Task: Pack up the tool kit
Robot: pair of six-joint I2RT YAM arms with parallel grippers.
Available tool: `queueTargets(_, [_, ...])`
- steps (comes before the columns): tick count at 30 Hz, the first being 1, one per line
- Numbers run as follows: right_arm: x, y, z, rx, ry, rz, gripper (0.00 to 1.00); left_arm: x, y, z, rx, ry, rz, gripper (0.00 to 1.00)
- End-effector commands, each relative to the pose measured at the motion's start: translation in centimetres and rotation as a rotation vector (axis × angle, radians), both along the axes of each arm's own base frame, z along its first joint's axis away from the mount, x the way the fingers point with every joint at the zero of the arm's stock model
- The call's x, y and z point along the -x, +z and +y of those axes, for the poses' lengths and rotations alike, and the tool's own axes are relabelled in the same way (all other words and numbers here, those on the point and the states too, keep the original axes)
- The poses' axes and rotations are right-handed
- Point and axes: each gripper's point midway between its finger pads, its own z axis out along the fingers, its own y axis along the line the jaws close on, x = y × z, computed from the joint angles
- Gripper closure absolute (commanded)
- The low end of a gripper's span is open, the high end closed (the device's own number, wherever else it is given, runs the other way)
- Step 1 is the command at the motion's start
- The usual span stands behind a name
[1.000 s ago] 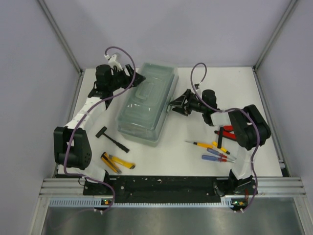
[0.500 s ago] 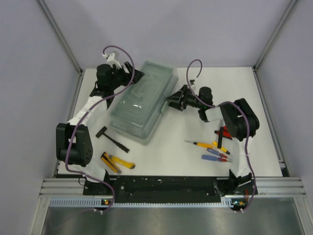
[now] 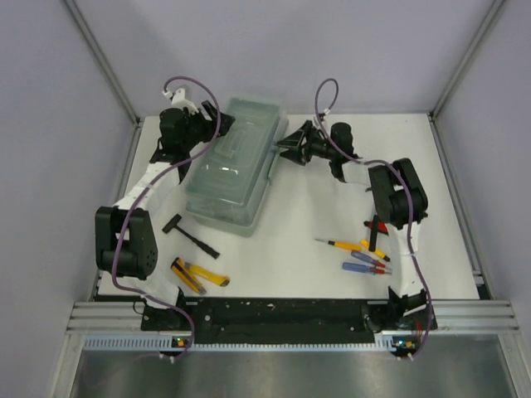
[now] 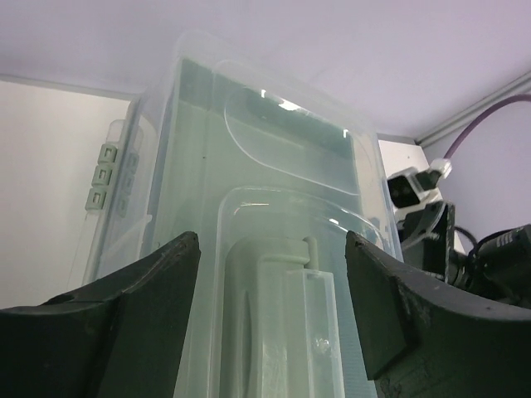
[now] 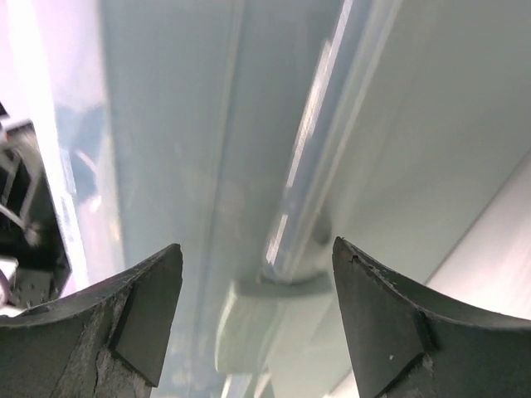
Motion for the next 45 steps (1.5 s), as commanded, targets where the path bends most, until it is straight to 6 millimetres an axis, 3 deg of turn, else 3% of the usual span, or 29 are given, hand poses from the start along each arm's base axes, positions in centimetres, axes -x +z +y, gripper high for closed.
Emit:
queueTargets(1, [-3.5,2.6,3.7,0.033,-0.091,-0.108,0.26,16.4,-17.5,-6.2,0.102,-0.293,0.923,0.26])
queueTargets(3, [-4.2,2.6,3.7,0.051,-0.087,-0.110,0.24,16.5,-17.3,-6.2,0.098,-0.296,0.914,0.26])
queueTargets(8, [-3.2,1.3,3.5,0.091,-0.068,-0.099,0.21,15.2,-15.9,-5.0,0.031,-0.271,0.848,0.26])
queueTargets(15, [-0.9,0.6,1.7,0.174,-0.077,-0.119,0.19,10.9,-9.4,-0.7,-0.146,-0.167,0.602,0.19])
queueTargets(19, [0.2,1.1,1.1,0.161,-0.083,-0.132,0.18,10.0,-6.7,1.2,-0.224,-0.106,0.506,0.15])
queueTargets(22, [1.1,1.0,1.1,0.072,-0.098,-0.110,0.18,10.7,-7.1,2.7,-0.249,-0.036,0.520,0.12])
queueTargets(27, [2.3,0.8,1.3,-0.026,-0.105,-0.086,0.17,13.0,-10.0,4.1,-0.228,0.031,0.585,0.10])
queueTargets(35, [3.4,2.0,1.2,-0.093,-0.108,-0.109,0.15,14.1,-9.7,5.5,-0.246,0.102,0.526,0.09])
queueTargets(45, [5.1,1.3,2.9,-0.140,-0.034,-0.116,0.14,17.9,-16.2,3.6,-0.217,-0.057,0.759,0.11])
